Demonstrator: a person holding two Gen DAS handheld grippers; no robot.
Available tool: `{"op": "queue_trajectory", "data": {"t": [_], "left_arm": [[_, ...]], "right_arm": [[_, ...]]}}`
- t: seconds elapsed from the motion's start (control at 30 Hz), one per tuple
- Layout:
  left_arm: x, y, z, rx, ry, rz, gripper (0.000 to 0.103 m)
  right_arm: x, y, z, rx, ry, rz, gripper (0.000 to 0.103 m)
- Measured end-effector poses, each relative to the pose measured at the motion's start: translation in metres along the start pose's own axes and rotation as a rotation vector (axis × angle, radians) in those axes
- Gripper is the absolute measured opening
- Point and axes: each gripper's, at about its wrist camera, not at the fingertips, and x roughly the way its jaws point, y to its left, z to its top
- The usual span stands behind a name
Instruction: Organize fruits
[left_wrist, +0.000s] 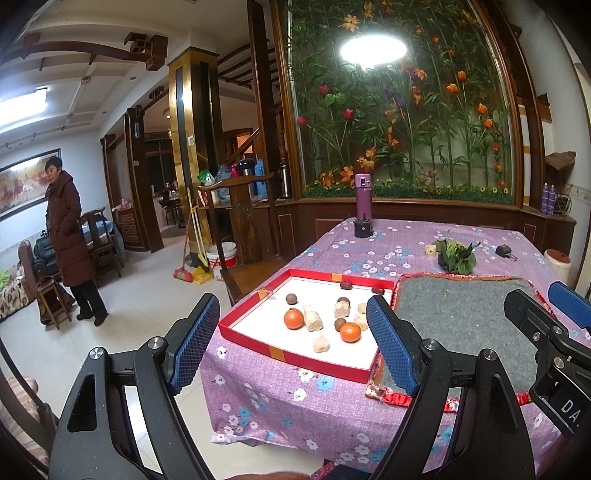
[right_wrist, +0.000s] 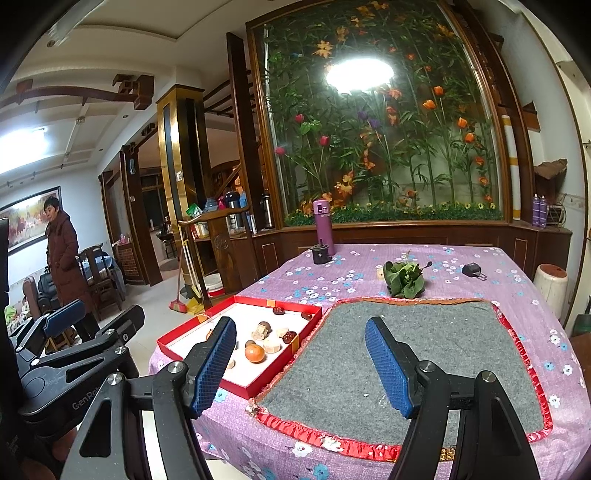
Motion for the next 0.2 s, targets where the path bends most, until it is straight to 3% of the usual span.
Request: {"op": "queue_trajectory", "data": {"t": [0.2], "left_arm": [[0.0038,0.0023,-0.0075,0.001,-0.002,-0.007,0.082]], "right_arm": [[0.0007,0.0007,-0.0005,-0.003,0.003,-0.001,0.07]]}}
